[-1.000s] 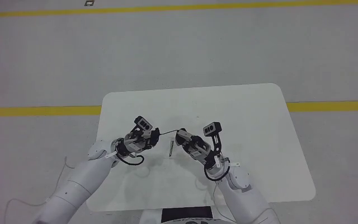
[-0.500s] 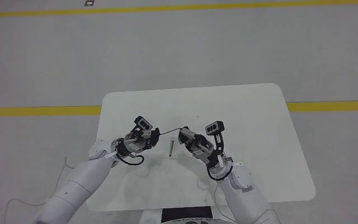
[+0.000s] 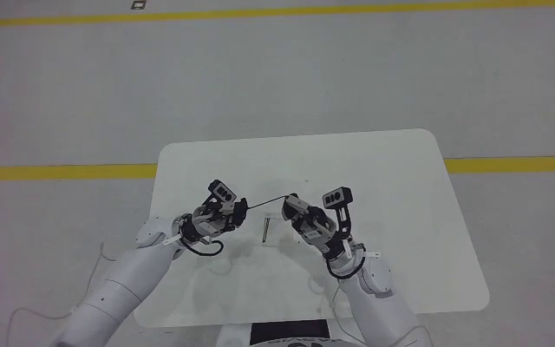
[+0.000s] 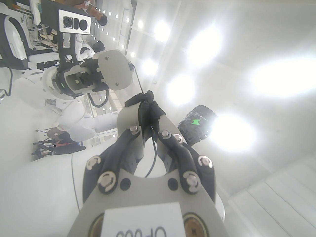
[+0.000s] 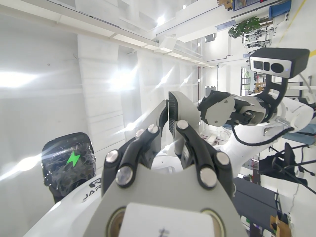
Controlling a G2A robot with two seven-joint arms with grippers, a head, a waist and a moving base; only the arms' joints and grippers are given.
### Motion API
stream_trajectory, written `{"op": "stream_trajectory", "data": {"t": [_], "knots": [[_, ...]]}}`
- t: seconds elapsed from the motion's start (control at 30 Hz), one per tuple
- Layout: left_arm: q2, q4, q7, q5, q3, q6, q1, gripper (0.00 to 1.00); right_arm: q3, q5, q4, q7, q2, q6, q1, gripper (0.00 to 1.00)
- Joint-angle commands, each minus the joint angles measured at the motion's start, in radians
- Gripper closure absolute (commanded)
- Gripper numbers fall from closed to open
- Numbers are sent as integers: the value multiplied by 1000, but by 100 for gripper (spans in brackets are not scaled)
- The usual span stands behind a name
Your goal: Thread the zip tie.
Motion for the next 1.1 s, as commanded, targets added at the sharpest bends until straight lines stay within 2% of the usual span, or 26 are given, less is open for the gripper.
{"op": "stream_trajectory", "data": {"t": [0.0,0.3,0.43,0.67,0.77,0.8,0.83,0.87,1.07], "knots": [[0,0,0,0,0,0,0,100,5,3,1,6,-4,0,-2,100],[0,0,0,0,0,0,0,100,32,10,5,26,-22,0,-11,100],[0,0,0,0,0,0,0,100,75,16,-16,31,-26,0,-23,100],[0,0,0,0,0,0,0,100,188,37,-83,61,-26,0,-72,100],[0,0,0,0,0,0,0,100,209,10,-98,78,-21,1,-93,99],[0,0,0,0,0,0,0,100,207,-17,-105,101,-16,23,-98,80],[0,0,0,0,0,0,0,100,206,-54,-109,120,-11,58,-100,42],[0,0,0,0,0,0,0,100,207,-74,-111,122,-9,71,-101,0],[0,0,0,0,0,0,0,100,207,-74,-111,122,-9,71,-101,0]]}}
